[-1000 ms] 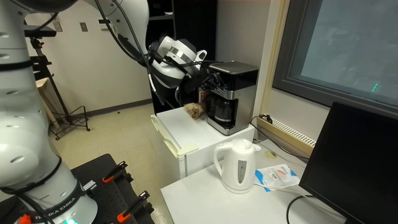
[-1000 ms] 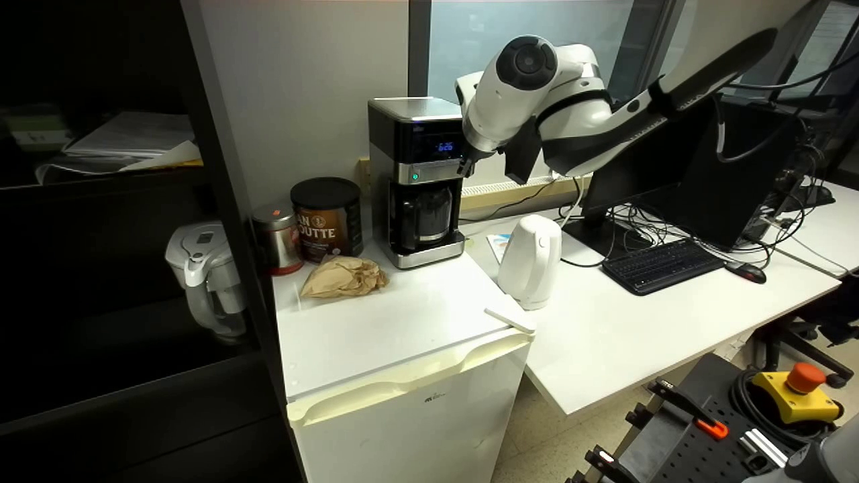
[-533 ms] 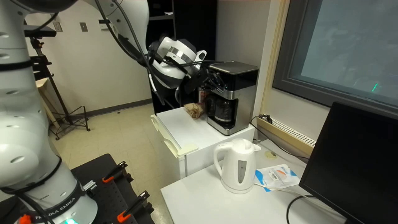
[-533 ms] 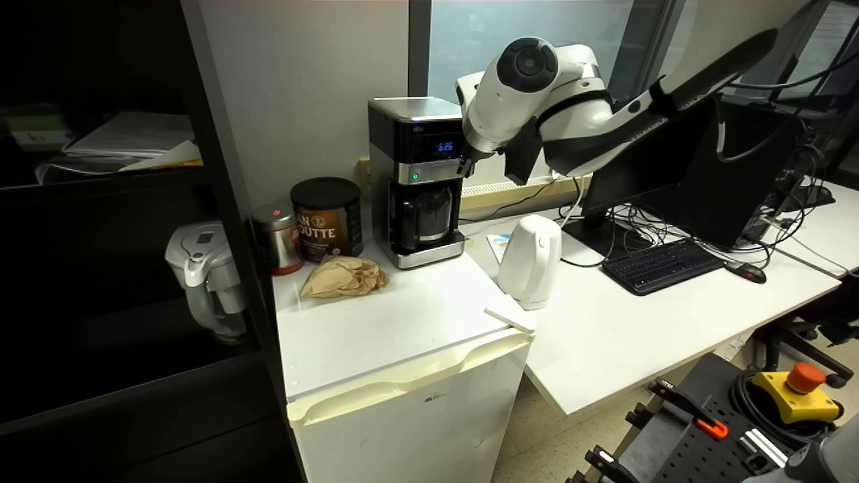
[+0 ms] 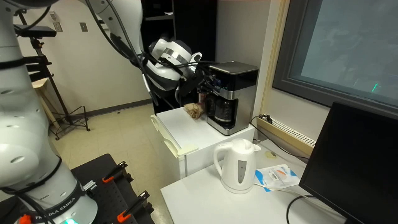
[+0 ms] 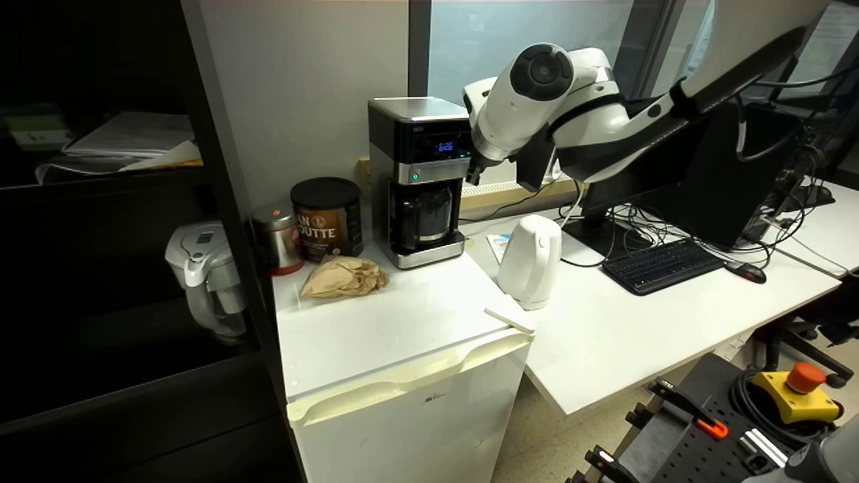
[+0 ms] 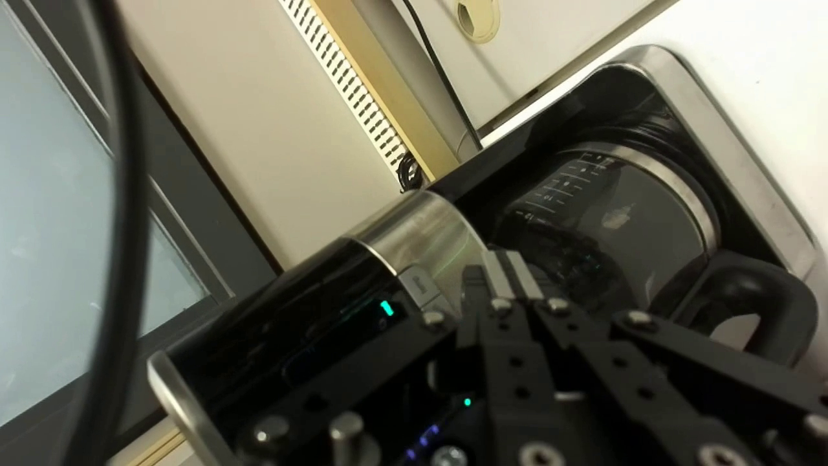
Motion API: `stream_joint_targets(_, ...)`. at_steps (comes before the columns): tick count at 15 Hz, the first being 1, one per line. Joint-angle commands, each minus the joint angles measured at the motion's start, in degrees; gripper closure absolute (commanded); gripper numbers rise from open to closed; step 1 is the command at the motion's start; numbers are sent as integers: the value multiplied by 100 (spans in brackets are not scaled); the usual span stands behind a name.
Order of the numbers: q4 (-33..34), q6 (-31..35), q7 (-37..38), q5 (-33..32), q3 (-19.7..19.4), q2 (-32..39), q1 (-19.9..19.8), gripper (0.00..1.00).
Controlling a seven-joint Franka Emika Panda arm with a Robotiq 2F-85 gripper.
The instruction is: Press a button on the coffeemaker
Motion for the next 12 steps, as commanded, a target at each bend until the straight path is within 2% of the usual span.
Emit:
stream_joint_targets(1, -556, 88, 75, -251, 1, -518, 1, 100)
stream_joint_targets(12, -1432, 297, 539, -1649, 37, -1405, 52, 100)
